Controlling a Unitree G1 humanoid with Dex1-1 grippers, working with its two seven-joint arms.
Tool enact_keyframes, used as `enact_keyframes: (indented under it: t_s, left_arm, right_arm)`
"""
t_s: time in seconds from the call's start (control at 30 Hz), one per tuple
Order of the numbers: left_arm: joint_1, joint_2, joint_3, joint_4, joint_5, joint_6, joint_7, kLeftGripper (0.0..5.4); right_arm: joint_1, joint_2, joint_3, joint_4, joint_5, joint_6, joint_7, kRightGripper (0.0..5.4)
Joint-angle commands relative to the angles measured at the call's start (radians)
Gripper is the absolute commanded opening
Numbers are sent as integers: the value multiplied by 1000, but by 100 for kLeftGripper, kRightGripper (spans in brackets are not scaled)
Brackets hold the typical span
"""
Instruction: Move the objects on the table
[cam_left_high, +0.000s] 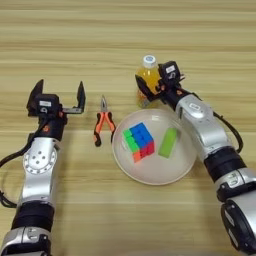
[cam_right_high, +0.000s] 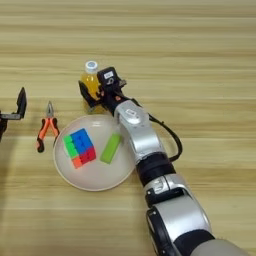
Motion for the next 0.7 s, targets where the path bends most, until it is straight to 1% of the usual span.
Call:
enact_keyframes:
  t_s: [0.03,0.1,0.37,0.7]
  left_arm:
    - [-4,-2,-7,5,11,-14,-1,540]
    - [-4,-2,-8,4,12,-15,0,540]
    - [-6,-1,-10,7,12,-20,4,540]
    - [-10,-3,-12,10,8,-29,-1,540]
  right_arm:
    - [-31,4,-13,31,3,-10,11,362]
    - [-34,5,-14,39,3,-13,13,349]
    - [-47,10,-24,59,2,-25,24,342]
    - [-46,3,-31,-3,8,-31,40,342]
